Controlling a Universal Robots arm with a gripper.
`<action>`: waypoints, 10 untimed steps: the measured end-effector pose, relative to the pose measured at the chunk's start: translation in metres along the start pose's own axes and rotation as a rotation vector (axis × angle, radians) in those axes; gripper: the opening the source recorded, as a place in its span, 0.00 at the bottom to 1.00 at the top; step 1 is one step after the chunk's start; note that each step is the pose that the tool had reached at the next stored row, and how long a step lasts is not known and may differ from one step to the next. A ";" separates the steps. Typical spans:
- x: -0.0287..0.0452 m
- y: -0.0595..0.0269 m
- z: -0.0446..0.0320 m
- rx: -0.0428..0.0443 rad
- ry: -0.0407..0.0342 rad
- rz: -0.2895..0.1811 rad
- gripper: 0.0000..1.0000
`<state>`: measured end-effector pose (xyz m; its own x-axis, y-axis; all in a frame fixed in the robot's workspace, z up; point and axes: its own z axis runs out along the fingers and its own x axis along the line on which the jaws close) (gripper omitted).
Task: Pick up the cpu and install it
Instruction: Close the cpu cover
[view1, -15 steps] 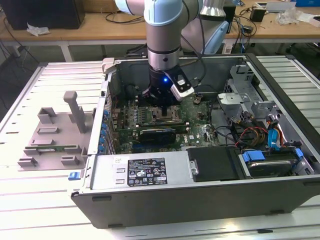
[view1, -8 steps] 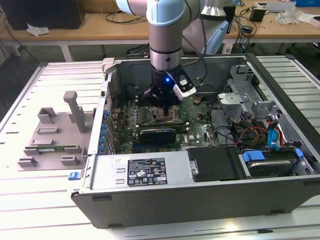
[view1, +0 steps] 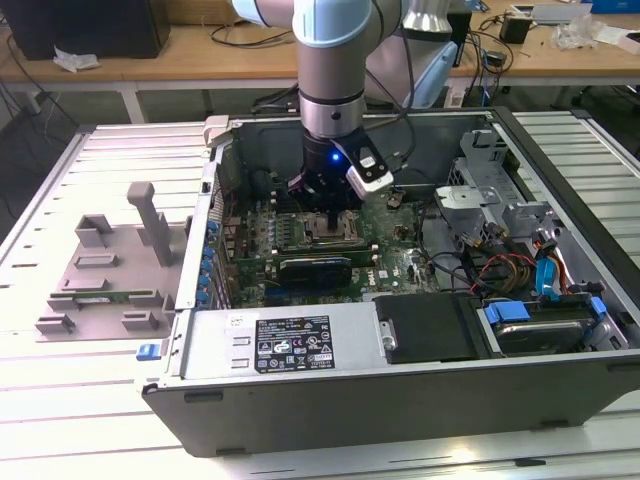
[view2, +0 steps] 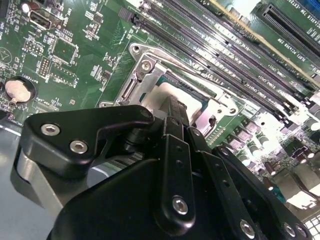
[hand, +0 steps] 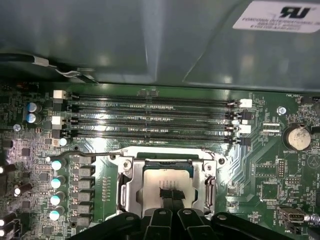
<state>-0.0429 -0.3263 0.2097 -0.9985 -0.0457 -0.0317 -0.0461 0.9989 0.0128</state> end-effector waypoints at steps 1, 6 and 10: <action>0.0001 -0.0011 0.0004 -0.0001 0.0000 0.000 0.11; 0.0003 -0.0064 0.0007 -0.0001 -0.0001 0.000 0.11; 0.0004 -0.0076 0.0007 0.0000 0.0000 0.000 0.11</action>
<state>-0.0429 -0.3338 0.2089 -0.9984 -0.0460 -0.0317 -0.0464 0.9988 0.0129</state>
